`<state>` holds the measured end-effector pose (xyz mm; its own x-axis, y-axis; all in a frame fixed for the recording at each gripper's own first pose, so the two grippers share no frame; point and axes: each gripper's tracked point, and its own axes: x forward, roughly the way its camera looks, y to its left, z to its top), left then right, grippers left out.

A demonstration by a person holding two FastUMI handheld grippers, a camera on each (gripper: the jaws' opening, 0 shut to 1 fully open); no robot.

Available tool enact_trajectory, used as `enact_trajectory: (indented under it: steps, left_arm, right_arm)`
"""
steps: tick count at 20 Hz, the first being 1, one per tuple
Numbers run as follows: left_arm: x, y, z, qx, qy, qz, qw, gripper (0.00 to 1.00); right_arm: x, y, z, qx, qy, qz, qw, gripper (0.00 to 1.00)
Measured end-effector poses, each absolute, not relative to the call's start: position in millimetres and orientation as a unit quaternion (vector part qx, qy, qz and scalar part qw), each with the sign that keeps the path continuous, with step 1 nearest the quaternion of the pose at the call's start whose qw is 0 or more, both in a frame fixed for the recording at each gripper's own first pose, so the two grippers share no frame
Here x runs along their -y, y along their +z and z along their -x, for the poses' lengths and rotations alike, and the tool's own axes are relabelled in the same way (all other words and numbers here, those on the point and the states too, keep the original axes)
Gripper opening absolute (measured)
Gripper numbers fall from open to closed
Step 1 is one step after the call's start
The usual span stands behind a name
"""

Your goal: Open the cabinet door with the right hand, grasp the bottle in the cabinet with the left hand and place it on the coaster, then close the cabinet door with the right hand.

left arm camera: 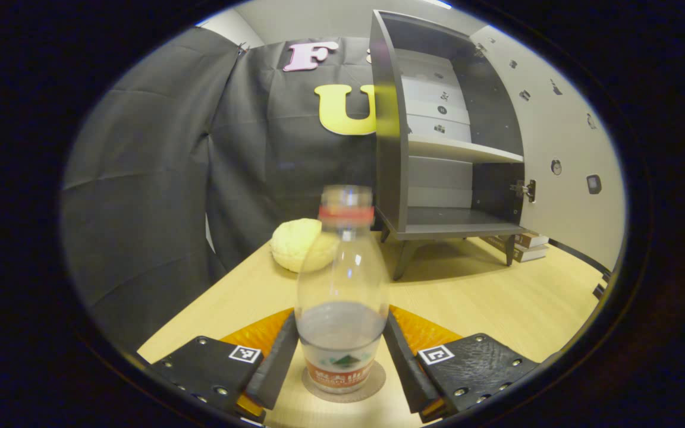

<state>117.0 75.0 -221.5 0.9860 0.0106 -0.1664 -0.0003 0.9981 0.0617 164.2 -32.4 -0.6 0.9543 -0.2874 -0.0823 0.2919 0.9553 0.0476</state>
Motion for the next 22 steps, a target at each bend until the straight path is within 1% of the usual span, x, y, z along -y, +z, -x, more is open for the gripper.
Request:
enact_trajectory:
  steps: [1, 2, 5, 7, 8, 10, 12, 13, 14, 16, 17, 20, 21, 22]
  left_arm:
    - [-72, -219, -115, -0.082, -0.005, -0.027, 0.996, 0.83]
    - [-68, -215, -116, -0.079, -0.01, -0.026, 0.996, 0.84]
    - [-69, -208, -112, -0.075, -0.007, -0.035, 0.997, 0.82]
    - [-72, -201, -110, -0.072, -0.001, -0.036, 0.997, 0.82]
    - [-73, -197, -108, -0.069, 0.001, -0.036, 0.997, 0.84]
    - [-74, -185, -107, -0.059, 0.002, -0.041, 0.997, 0.84]
    - [-76, -166, -105, -0.043, 0.002, -0.043, 0.998, 0.84]
    - [-75, -157, -104, -0.037, 0.0, -0.043, 0.998, 0.82]
    - [-74, -146, -102, -0.027, 0.0, -0.046, 0.999, 0.84]
    - [-71, -124, -98, -0.009, -0.002, -0.057, 0.998, 0.84]
    - [-69, -111, -95, -0.001, -0.004, -0.062, 0.998, 0.82]
    - [-63, -73, -87, 0.023, -0.007, -0.081, 0.996, 0.82]
    - [-63, -59, -83, 0.029, -0.001, -0.086, 0.996, 0.87]
    - [-64, -46, -80, 0.033, 0.006, -0.085, 0.996, 0.84]
  right_arm:
    - [32, -3, -163, -0.04, -0.146, -0.031, 0.988, 0.98]
    - [33, -7, -162, -0.045, -0.148, -0.033, 0.987, 0.98]
    - [26, -23, -160, -0.075, -0.14, -0.025, 0.987, 0.98]
    - [21, -24, -159, -0.076, -0.133, -0.013, 0.988, 0.98]
    - [19, -24, -159, -0.075, -0.129, -0.007, 0.989, 0.98]
    - [15, -29, -159, -0.08, -0.123, 0.006, 0.989, 0.98]
    - [12, -31, -157, -0.081, -0.118, 0.022, 0.989, 0.98]
    - [10, -31, -155, -0.081, -0.114, 0.025, 0.99, 0.98]
    - [8, -31, -155, -0.081, -0.11, 0.025, 0.99, 0.98]
    - [5, -32, -153, -0.081, -0.106, 0.03, 0.991, 0.98]
    - [3, -31, -151, -0.079, -0.103, 0.034, 0.991, 0.99]
    - [1, -30, -154, -0.075, -0.089, 0.024, 0.993, 0.99]
    - [1, -29, -155, -0.073, -0.086, 0.023, 0.993, 0.94]
    - [1, -28, -155, -0.071, -0.083, 0.024, 0.994, 0.99]
